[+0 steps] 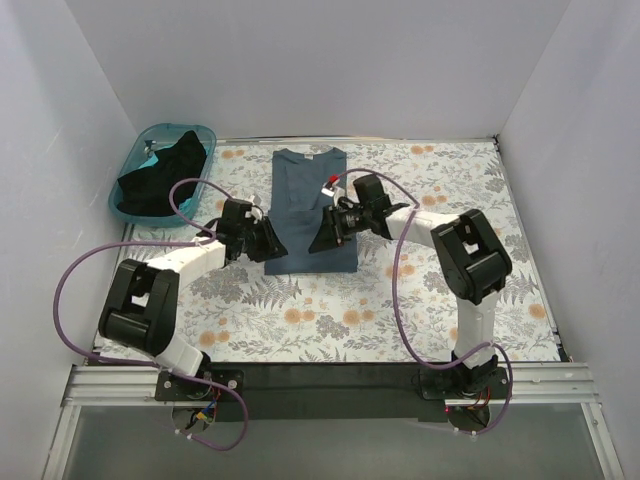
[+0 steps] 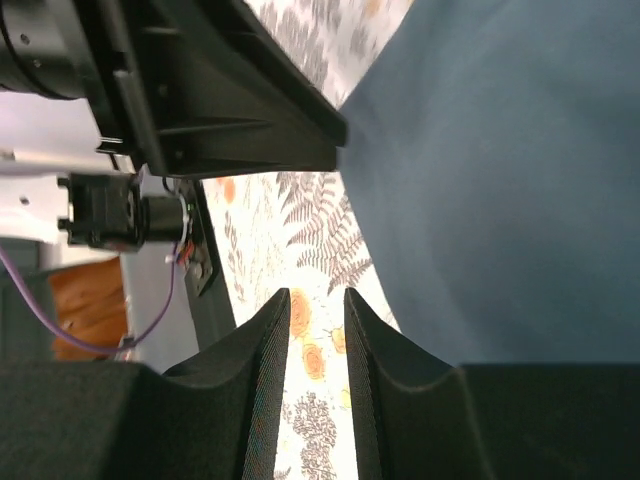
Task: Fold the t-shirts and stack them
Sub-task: Fold the tshirt
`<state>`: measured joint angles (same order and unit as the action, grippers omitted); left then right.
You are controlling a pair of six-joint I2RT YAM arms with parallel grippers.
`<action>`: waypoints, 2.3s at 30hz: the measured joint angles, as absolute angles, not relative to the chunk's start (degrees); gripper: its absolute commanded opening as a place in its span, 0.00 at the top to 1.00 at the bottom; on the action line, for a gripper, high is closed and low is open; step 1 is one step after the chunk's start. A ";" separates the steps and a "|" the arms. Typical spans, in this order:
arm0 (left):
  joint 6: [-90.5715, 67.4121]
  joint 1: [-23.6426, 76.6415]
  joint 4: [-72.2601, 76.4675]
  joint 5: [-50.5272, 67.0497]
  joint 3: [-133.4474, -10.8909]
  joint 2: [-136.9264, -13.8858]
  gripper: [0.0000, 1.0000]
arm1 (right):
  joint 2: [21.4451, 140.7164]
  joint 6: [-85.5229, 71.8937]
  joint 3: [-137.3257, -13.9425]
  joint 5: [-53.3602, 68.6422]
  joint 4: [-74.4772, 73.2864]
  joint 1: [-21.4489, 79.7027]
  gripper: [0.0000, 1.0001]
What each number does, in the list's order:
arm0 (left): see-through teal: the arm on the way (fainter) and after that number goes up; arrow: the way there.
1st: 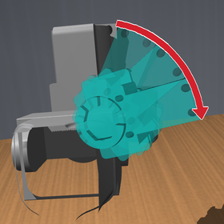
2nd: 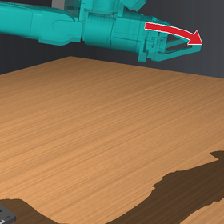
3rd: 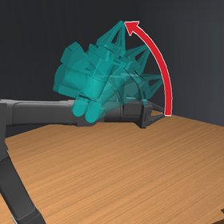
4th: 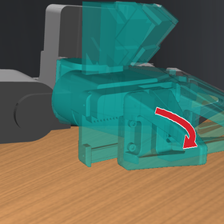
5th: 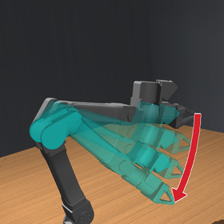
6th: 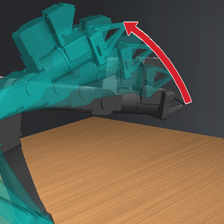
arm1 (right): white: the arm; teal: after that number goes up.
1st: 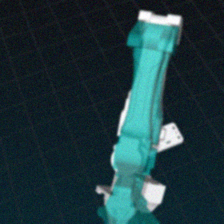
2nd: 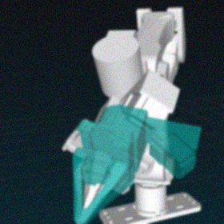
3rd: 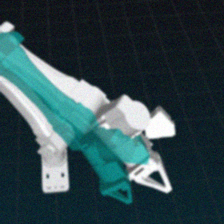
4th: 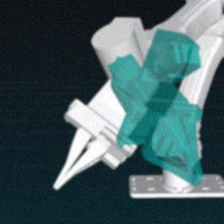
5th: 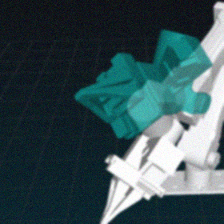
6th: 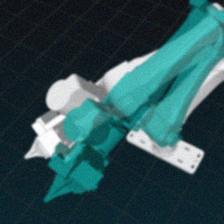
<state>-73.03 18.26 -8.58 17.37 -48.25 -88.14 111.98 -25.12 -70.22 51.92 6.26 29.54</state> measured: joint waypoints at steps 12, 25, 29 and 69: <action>-78.39 18.13 -4.82 17.10 -40.77 -92.05 0.99 | 122.93 -25.10 -66.57 55.31 10.66 30.02 0.71; -80.82 18.33 -4.73 16.99 -35.86 -87.22 0.99 | 114.06 -22.09 -56.07 51.22 9.74 23.05 0.72; -81.56 18.33 -3.84 17.21 -34.68 -86.50 0.99 | 114.34 -22.13 -54.08 53.43 12.71 21.26 0.72; -75.44 15.20 -7.44 10.00 -66.06 -109.97 0.65 | 124.33 -28.56 -77.10 38.79 10.33 16.19 0.68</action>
